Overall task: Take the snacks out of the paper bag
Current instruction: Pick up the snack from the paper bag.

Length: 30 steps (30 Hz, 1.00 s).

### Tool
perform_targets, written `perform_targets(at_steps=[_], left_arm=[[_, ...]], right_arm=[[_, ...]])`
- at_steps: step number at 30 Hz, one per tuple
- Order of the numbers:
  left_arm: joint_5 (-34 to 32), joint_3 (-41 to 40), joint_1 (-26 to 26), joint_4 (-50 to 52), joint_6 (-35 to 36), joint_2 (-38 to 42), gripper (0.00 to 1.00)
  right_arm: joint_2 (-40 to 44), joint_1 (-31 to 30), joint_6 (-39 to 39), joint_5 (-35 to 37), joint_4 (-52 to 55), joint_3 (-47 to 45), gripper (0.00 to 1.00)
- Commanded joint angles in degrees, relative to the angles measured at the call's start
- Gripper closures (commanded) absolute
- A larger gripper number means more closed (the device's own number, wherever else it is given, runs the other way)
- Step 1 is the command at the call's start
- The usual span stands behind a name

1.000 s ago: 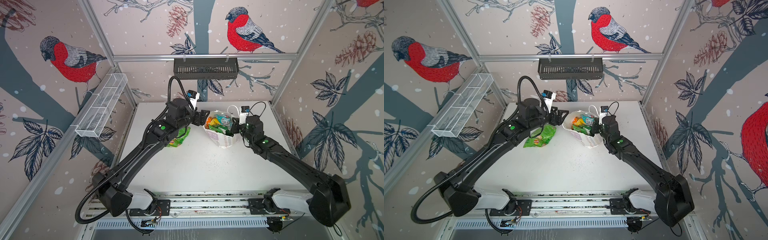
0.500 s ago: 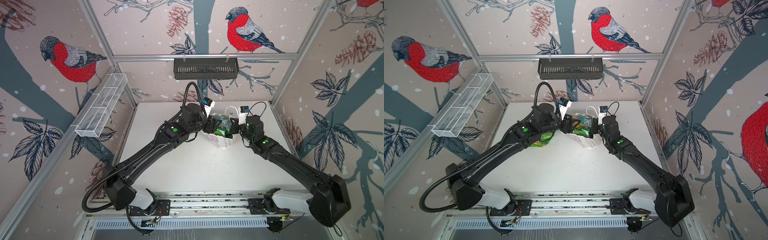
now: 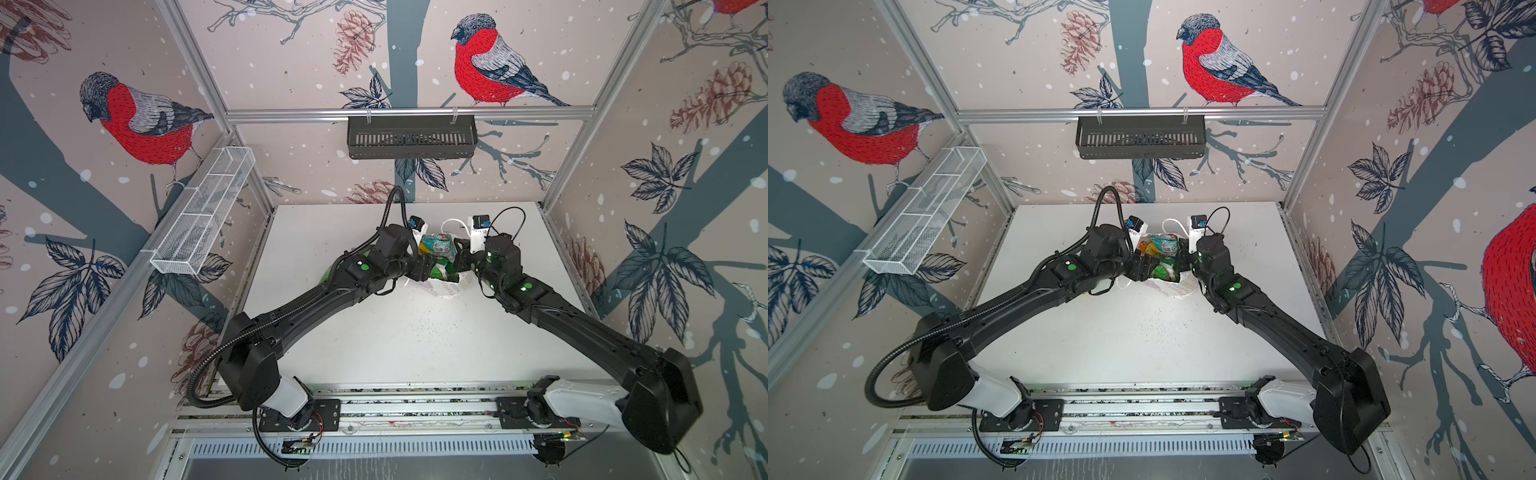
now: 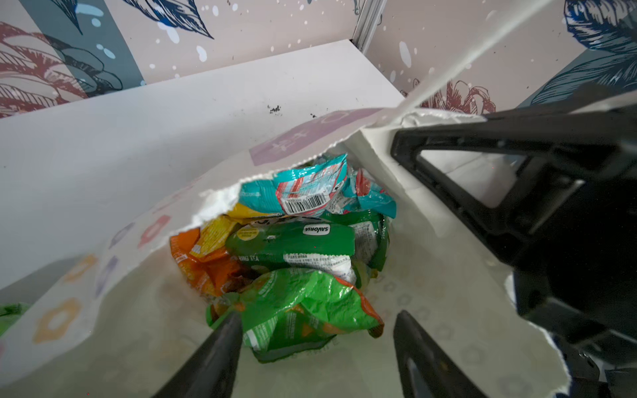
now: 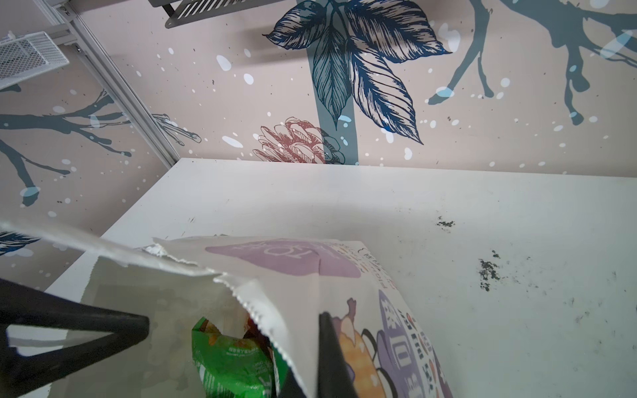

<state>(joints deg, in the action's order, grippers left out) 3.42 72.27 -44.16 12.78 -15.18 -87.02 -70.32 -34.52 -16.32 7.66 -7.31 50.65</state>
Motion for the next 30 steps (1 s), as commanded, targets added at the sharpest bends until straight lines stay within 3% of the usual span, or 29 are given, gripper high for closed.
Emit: perform_targets(at_steps=[1, 9, 20, 30], left_arm=[[-2.61, -1.74, -0.05, -4.54, -1.84, -0.09, 0.26], [-7.14, -9.89, 0.38, -11.99, -4.72, 5.13, 0.19], [5.78, -17.98, 5.86, -21.64, -11.9, 8.2, 0.14], [3.07, -13.04, 6.19, -12.08, -6.3, 13.08, 0.14]], right_arm=[[0.01, -1.51, 0.59, 1.06, 0.35, -0.07, 1.0], [-0.77, -4.94, 1.06, 4.05, 2.17, 0.14, 1.0], [-1.22, -5.88, -1.83, 0.25, 2.03, -0.16, 1.0], [-4.03, -7.04, -2.68, 1.63, 2.52, 0.39, 1.0]])
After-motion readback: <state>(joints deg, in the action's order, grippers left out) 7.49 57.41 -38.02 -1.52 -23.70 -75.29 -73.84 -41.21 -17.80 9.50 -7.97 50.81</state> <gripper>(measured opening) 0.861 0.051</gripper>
